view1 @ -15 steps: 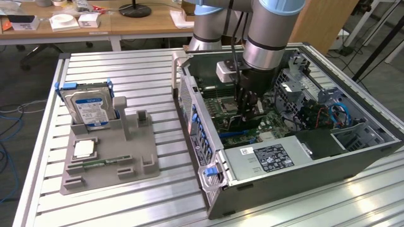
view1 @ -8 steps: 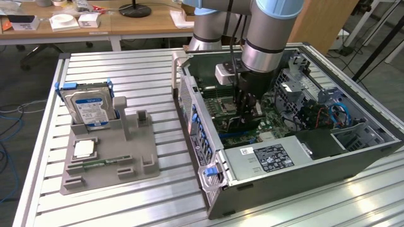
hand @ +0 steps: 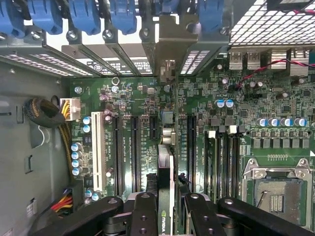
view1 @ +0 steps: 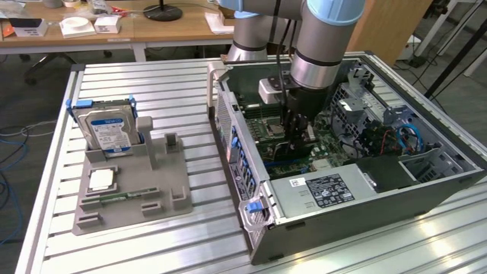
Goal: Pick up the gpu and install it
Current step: 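Insert the gpu into the slot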
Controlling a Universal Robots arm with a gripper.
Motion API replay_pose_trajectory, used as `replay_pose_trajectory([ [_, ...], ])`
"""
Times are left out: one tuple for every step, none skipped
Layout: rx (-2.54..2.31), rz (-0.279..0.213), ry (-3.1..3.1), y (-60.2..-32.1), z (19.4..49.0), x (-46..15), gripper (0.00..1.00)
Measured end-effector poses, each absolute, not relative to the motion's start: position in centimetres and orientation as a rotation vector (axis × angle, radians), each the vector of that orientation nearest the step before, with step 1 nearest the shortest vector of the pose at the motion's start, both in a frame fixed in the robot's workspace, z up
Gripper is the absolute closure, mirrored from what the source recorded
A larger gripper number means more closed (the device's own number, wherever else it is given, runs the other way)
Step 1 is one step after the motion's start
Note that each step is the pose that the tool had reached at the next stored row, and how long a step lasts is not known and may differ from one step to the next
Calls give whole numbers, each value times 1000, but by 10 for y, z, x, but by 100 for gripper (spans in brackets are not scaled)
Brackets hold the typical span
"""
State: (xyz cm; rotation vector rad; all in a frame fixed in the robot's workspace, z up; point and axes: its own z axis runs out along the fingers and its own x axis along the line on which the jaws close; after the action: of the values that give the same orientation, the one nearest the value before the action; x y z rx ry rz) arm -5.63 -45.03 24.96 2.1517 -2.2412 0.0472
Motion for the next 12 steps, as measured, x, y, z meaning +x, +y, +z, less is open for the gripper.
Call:
replay_pose_trajectory([
  [2152,47,-2241,-450,250,-57,74],
  [2152,47,-2241,-450,250,-57,74],
  [2152,47,-2241,-449,250,-57,74],
  [2152,47,-2241,-449,250,-57,74],
  [2152,47,-2240,-449,250,-57,74],
  [2153,47,-2240,-449,250,-57,74],
  [2155,47,-2238,-449,250,-57,74],
  [2156,47,-2237,-449,250,-57,74],
  [2157,46,-2238,-448,250,-57,74],
  [2156,46,-2238,-448,250,-57,74],
  [2157,46,-2238,-447,250,-57,74],
  [2157,46,-2238,-447,250,-57,74],
])
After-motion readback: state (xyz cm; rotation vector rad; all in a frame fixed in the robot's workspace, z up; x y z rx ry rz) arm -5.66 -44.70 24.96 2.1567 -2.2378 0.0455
